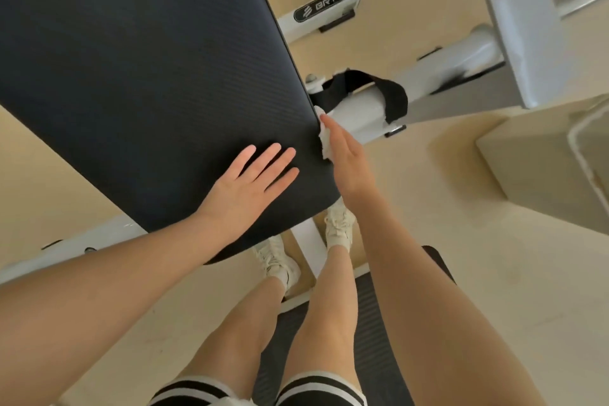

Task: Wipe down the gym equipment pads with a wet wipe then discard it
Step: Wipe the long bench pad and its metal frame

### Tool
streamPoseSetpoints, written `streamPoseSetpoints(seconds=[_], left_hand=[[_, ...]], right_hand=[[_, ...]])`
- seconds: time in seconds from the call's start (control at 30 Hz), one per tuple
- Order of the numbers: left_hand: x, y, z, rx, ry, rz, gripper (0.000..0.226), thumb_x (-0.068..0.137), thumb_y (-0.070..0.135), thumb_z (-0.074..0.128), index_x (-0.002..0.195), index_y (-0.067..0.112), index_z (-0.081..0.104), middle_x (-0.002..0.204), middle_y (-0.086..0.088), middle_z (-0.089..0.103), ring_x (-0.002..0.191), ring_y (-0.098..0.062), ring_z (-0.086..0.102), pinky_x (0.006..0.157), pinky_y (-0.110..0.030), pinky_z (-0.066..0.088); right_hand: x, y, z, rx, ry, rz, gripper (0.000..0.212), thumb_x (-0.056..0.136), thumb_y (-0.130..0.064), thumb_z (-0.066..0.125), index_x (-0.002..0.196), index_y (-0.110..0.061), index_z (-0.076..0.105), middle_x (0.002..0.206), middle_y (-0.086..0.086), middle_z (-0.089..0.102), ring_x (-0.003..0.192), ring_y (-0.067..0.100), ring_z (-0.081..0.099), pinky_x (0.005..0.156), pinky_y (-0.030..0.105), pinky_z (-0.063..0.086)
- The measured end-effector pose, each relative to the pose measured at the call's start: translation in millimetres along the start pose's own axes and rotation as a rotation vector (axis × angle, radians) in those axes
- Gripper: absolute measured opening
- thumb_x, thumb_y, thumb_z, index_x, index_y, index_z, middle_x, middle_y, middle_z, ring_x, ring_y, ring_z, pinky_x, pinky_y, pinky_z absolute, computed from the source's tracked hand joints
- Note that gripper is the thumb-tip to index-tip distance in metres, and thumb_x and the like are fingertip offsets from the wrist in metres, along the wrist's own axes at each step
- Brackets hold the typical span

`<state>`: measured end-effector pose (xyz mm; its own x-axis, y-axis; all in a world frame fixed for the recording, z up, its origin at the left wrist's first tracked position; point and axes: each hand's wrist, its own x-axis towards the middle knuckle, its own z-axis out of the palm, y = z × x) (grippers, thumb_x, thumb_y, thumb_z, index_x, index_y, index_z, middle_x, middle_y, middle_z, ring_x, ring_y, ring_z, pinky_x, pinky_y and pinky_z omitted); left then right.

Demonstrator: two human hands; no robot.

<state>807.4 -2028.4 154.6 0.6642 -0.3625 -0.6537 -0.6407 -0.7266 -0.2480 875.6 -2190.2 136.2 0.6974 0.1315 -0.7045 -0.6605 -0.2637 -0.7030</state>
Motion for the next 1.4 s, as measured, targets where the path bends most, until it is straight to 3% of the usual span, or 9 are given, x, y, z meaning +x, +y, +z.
streamPoseSetpoints(seconds=[0.2,0.47,0.63,0.77,0.87,1.0,1.1,1.27,1.4], left_hand=[[2.9,1.9,-10.1,-0.025,-0.085,0.006,0.091,0.087,-0.003,0.042,0.132,0.008,-0.037,0.138,-0.019,-0.042,0.139,-0.034,-0.022,0.113,-0.044,-0.007],[2.7,2.8,-23.5,-0.108,-0.204,-0.003,0.087,0.07,-0.015,0.016,0.133,0.011,-0.038,0.132,-0.016,-0.048,0.138,-0.032,-0.025,0.111,-0.043,-0.012],[3.5,7.7,-26.3,-0.152,-0.209,-0.031,0.083,0.07,-0.012,0.013,0.132,0.01,-0.039,0.133,-0.015,-0.048,0.138,-0.032,-0.025,0.11,-0.042,-0.013],[2.8,11.7,-21.5,-0.157,-0.185,-0.047,0.081,0.07,-0.01,0.011,0.132,0.01,-0.038,0.133,-0.015,-0.047,0.139,-0.032,-0.022,0.112,-0.042,-0.011],[3.5,16.5,-11.8,-0.154,-0.116,-0.072,0.08,0.079,-0.011,0.019,0.134,0.01,-0.035,0.144,-0.014,-0.039,0.14,-0.032,-0.02,0.114,-0.041,-0.007],[3.4,23.8,-5.7,-0.126,-0.026,-0.131,0.087,0.087,-0.006,0.038,0.137,0.01,-0.031,0.151,-0.014,-0.028,0.141,-0.032,-0.017,0.115,-0.041,-0.002],[5.0,29.2,0.7,-0.121,0.051,-0.144,0.087,0.087,-0.002,0.042,0.142,0.011,-0.024,0.151,-0.014,-0.026,0.142,-0.031,-0.015,0.115,-0.04,-0.001],[-21.3,33.7,28.0,-0.185,0.194,-0.148,0.072,0.09,-0.003,0.035,0.146,0.008,-0.01,0.154,-0.015,-0.016,0.143,-0.03,-0.008,0.116,-0.039,-0.001],[-63.2,43.2,72.7,-0.331,0.392,-0.264,0.08,0.074,-0.001,0.063,0.144,0.004,0.023,0.153,-0.018,0.018,0.139,-0.034,0.022,0.112,-0.04,0.02]], right_hand=[[-17.4,86.0,-20.0,-0.175,0.038,0.233,0.041,0.099,-0.041,0.03,0.13,-0.026,0.051,0.127,0.002,0.057,0.116,0.019,0.052,0.104,0.043,0.039],[14.3,32.3,-18.7,0.187,0.028,0.423,0.04,0.095,-0.044,0.04,0.13,-0.027,0.051,0.115,-0.004,0.05,0.106,0.017,0.044,0.089,0.03,0.034],[-0.7,66.8,-22.6,0.04,0.004,0.448,0.041,0.096,-0.045,0.034,0.118,-0.018,0.054,0.114,-0.001,0.056,0.105,0.017,0.051,0.088,0.031,0.041],[-27.8,95.3,-18.2,-0.03,-0.041,0.642,0.045,0.1,-0.039,0.027,0.137,-0.017,0.041,0.134,0.006,0.048,0.123,0.027,0.045,0.107,0.042,0.035],[-30.4,100.0,-15.2,0.056,0.051,0.532,0.042,0.1,-0.031,0.031,0.136,-0.013,0.04,0.134,0.014,0.047,0.123,0.033,0.045,0.104,0.043,0.037],[-36.0,109.2,-22.4,0.014,0.318,0.35,0.027,0.098,-0.014,0.037,0.118,-0.02,0.055,0.11,-0.001,0.058,0.108,0.02,0.056,0.086,0.029,0.046],[-47.5,125.3,-19.6,0.061,0.411,0.302,0.04,0.095,0.0,0.034,0.12,-0.021,0.057,0.125,0.003,0.057,0.118,0.021,0.052,0.099,0.031,0.043],[-59.4,130.0,13.7,0.224,0.432,0.346,0.045,0.096,-0.002,0.034,0.132,-0.021,0.051,0.137,0.001,0.049,0.127,0.023,0.044,0.108,0.036,0.034],[-45.0,121.5,46.1,0.262,0.24,0.294,0.043,0.095,-0.004,0.038,0.135,-0.021,0.046,0.125,-0.001,0.057,0.119,0.023,0.052,0.102,0.036,0.041]])
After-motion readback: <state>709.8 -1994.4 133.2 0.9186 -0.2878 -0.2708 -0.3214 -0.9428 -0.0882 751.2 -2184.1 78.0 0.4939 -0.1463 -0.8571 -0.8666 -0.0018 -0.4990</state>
